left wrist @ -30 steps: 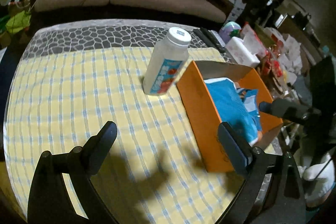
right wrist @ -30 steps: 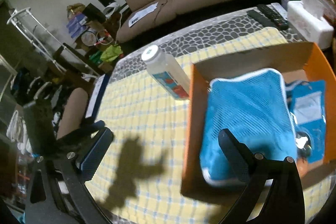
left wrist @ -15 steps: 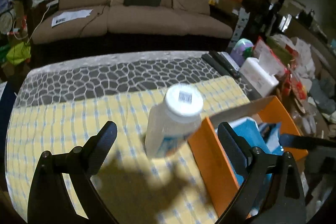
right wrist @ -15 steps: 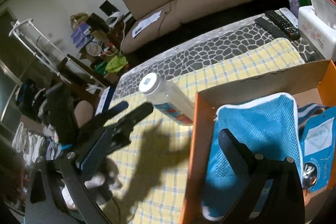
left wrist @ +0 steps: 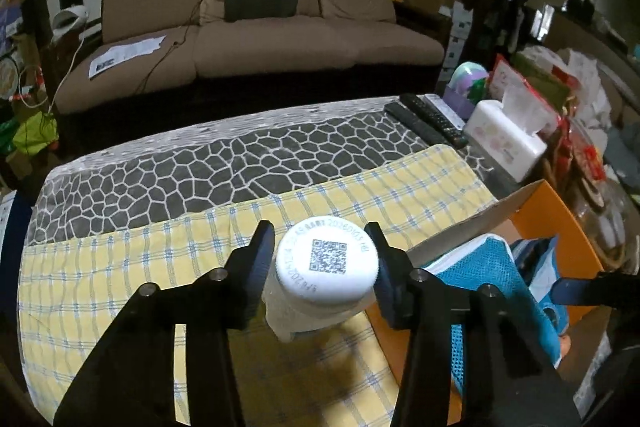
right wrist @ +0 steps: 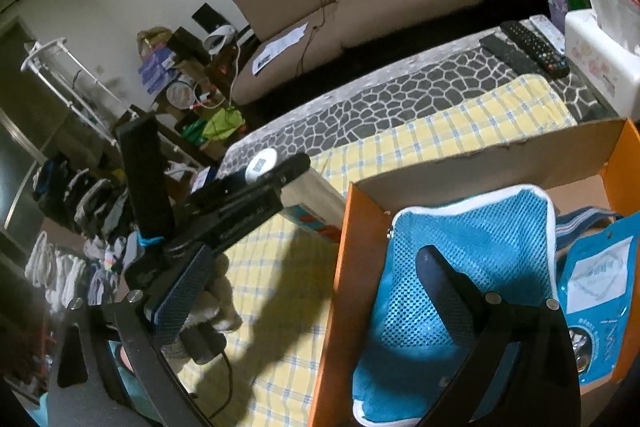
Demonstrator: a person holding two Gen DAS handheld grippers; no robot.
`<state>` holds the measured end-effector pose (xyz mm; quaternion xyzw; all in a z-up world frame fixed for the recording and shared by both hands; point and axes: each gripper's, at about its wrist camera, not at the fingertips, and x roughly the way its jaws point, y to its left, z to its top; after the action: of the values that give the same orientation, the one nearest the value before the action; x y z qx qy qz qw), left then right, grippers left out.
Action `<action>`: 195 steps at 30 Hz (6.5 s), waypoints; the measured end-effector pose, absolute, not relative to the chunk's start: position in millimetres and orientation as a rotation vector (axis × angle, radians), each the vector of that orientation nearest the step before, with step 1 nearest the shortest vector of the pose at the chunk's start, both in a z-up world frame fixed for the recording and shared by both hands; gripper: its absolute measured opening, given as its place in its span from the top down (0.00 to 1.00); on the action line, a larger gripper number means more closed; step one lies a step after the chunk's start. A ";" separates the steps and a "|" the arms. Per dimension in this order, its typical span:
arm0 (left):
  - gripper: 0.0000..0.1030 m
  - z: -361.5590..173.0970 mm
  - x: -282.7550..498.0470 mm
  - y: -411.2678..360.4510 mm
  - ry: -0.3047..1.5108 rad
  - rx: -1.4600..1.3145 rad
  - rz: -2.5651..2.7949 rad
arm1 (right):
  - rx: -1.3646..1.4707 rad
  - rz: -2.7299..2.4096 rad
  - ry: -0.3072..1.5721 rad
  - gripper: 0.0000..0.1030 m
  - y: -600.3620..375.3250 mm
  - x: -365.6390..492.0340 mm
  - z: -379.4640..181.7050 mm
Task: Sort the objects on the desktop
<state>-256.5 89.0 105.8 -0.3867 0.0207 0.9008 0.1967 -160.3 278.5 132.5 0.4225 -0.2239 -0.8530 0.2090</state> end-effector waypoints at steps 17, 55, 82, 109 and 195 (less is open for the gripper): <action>0.62 163.6 -208.3 33.0 -0.158 -1.246 2.314 | 1.175 -2.368 -0.279 0.00 179.9 -143.9 111.0; 0.62 219.4 -167.2 112.9 -0.368 -1.254 2.143 | 0.936 -2.230 -0.910 0.00 301.8 -58.9 116.7; 0.60 84.1 -245.4 310.9 -0.448 -1.515 1.879 | 1.373 -2.624 -0.575 0.00 415.5 -40.8 77.7; 0.08 85.6 -211.8 270.7 -0.222 -1.482 2.011 | 1.420 -2.738 -0.373 0.00 404.0 -54.5 76.9; 0.00 -12.2 -14.5 37.7 -0.114 -1.599 2.648 | 1.432 -2.782 -0.001 0.00 267.6 -2.0 12.4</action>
<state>-14.5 37.7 -12.2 -0.5164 -0.0368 0.8553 0.0232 -2.0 267.6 12.4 0.4577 -0.0002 -0.8891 0.0066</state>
